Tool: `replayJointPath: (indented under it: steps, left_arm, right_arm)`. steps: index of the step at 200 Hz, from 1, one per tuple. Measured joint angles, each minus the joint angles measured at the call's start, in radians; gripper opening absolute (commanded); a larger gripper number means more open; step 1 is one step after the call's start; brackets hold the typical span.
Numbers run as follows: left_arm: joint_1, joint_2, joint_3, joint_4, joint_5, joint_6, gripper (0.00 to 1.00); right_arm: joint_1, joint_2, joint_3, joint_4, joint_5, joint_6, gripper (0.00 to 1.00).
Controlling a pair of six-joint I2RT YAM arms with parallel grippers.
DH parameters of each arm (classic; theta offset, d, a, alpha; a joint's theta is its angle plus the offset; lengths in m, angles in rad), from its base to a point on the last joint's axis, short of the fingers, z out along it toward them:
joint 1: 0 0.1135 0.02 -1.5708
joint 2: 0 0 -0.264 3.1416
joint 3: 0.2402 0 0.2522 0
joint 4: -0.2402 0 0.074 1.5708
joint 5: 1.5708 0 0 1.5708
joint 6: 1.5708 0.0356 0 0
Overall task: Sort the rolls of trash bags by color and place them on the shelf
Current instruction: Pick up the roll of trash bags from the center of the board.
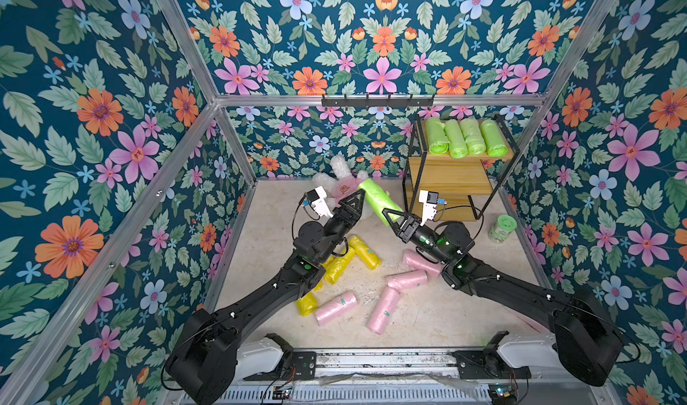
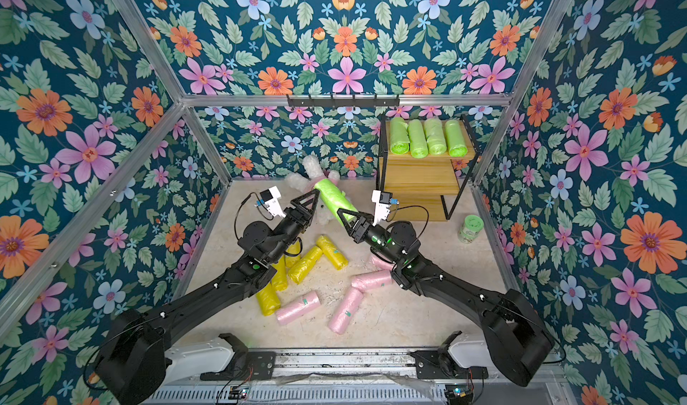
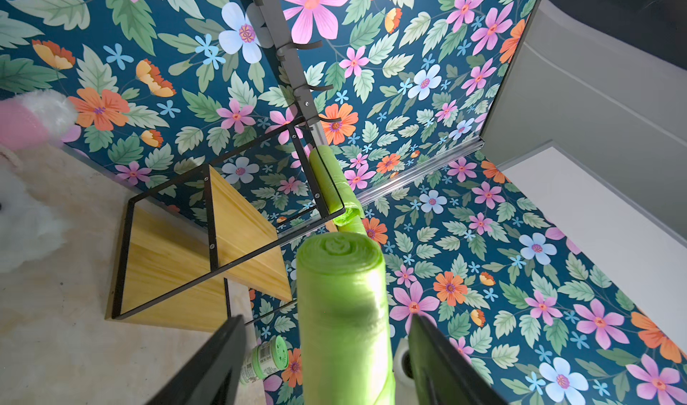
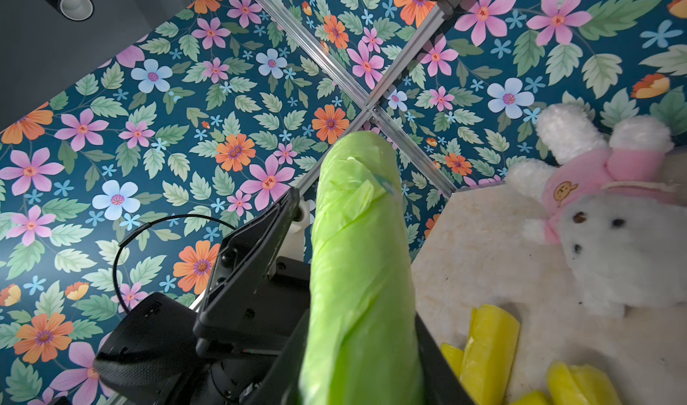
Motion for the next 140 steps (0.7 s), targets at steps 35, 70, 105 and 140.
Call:
replayJointPath:
  steps: [35,70,105,140]
  left_arm:
    - [0.010,0.000,0.035,-0.069,0.043,0.068,0.82]
    - [0.013,0.022,0.105,-0.175,0.115,0.210,0.81]
    - [0.013,0.069,0.219,-0.318,0.187,0.382,0.80]
    - [0.013,0.091,0.266,-0.406,0.233,0.483,0.80]
  right_arm:
    - [-0.092,-0.092,0.029,-0.126,-0.001,-0.050,0.35]
    - [-0.221,-0.186,0.117,-0.289,-0.001,-0.122,0.34]
    - [-0.378,-0.212,0.259,-0.497,-0.002,-0.186,0.34]
    - [-0.510,-0.177,0.456,-0.700,0.046,-0.269,0.34]
